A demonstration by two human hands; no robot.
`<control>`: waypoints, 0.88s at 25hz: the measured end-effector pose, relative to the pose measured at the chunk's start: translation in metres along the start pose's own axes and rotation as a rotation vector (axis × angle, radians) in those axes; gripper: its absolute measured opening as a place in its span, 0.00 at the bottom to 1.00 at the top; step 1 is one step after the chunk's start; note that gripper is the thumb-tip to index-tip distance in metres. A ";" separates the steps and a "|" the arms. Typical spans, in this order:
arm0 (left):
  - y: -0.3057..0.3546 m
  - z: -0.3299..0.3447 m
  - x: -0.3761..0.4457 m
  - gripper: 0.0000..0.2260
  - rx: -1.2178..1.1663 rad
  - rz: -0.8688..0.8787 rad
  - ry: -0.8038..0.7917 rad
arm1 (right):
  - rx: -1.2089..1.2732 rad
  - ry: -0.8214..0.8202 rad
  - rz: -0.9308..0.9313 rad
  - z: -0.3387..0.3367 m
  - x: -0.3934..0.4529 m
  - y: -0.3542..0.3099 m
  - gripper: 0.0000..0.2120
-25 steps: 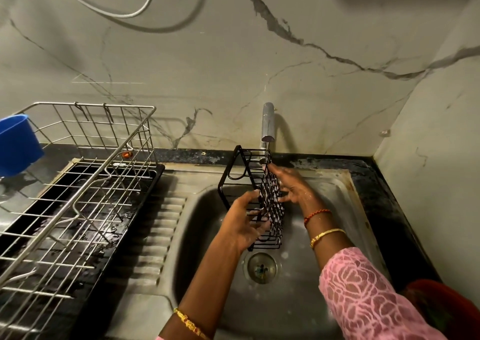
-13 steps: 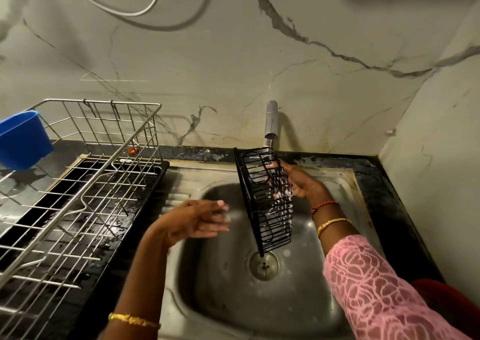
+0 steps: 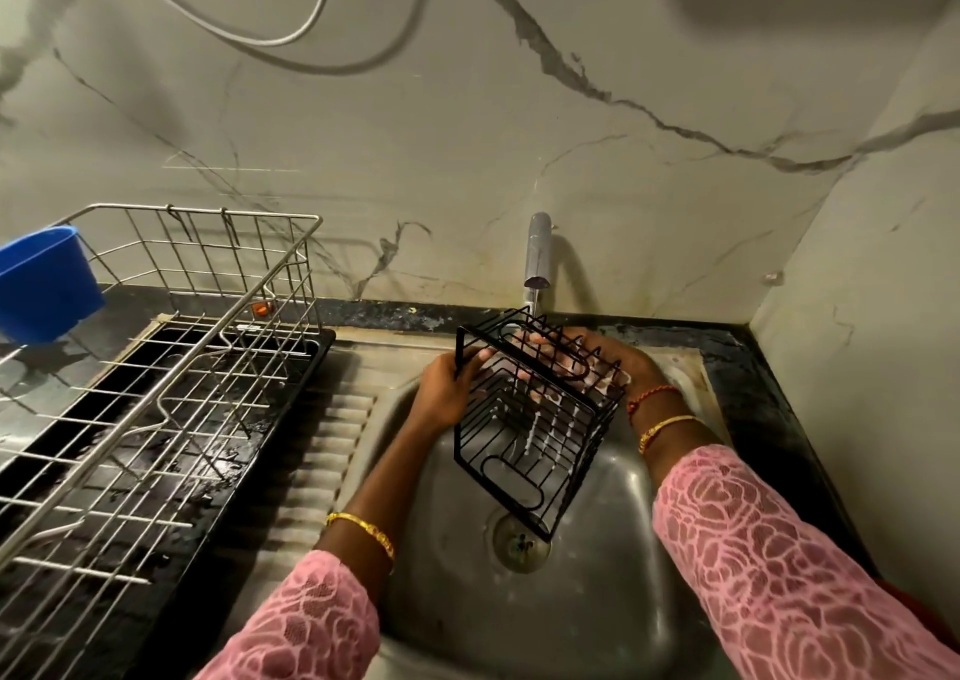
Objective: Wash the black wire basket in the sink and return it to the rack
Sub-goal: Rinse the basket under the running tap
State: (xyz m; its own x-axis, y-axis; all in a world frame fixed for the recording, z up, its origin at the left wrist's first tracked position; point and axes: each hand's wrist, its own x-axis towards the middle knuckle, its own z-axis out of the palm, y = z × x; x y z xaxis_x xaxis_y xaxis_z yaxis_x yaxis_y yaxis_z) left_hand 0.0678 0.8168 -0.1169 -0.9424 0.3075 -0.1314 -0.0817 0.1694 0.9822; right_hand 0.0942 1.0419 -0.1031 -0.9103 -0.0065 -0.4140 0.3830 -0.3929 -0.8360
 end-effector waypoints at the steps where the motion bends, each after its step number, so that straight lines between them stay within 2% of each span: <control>1: -0.001 0.002 -0.001 0.08 0.010 0.002 -0.021 | -0.086 -0.040 0.023 0.006 -0.004 -0.001 0.11; 3: -0.004 0.006 -0.001 0.14 0.094 0.022 -0.034 | -0.154 -0.101 0.002 0.013 -0.017 -0.007 0.13; 4: -0.007 0.008 -0.001 0.15 0.163 0.038 -0.035 | -0.131 -0.104 -0.027 0.013 -0.022 -0.005 0.11; 5: -0.010 0.011 0.000 0.16 0.218 0.060 -0.044 | -0.084 -0.143 -0.059 0.010 -0.026 -0.002 0.14; 7: -0.013 0.017 0.001 0.16 0.282 0.086 -0.059 | -0.064 -0.205 -0.103 0.000 -0.029 0.009 0.31; 8: -0.013 0.020 0.000 0.17 0.299 0.093 -0.064 | -0.055 -0.215 -0.143 -0.007 -0.026 0.016 0.35; 10: -0.015 0.025 0.001 0.17 0.321 0.108 -0.074 | 0.017 -0.174 -0.183 -0.013 -0.023 0.024 0.28; 12: -0.016 0.026 0.002 0.17 0.314 0.108 -0.077 | 0.093 -0.010 -0.222 -0.021 -0.023 0.029 0.17; 13: -0.017 0.023 0.003 0.17 0.292 0.098 -0.064 | 0.180 0.051 -0.233 -0.029 -0.025 0.031 0.17; 15: -0.019 0.017 0.005 0.17 0.224 0.065 -0.018 | 0.239 0.082 -0.181 -0.035 -0.029 0.035 0.18; 17: -0.019 0.011 0.009 0.17 0.181 0.047 0.019 | 0.158 0.152 -0.145 -0.037 -0.026 0.043 0.24; 19: -0.018 0.012 0.012 0.17 0.164 0.046 0.032 | 0.135 0.255 -0.202 -0.023 -0.034 0.050 0.37; 22: -0.015 0.016 0.013 0.18 0.137 0.032 0.071 | 0.108 0.394 -0.373 0.006 -0.048 0.066 0.42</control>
State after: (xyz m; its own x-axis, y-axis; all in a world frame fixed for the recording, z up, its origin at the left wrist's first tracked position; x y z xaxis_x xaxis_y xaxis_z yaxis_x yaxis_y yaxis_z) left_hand 0.0622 0.8334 -0.1359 -0.9648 0.2487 -0.0858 -0.0108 0.2886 0.9574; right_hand 0.1619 1.0105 -0.1360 -0.8453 0.4880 -0.2174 0.0084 -0.3948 -0.9187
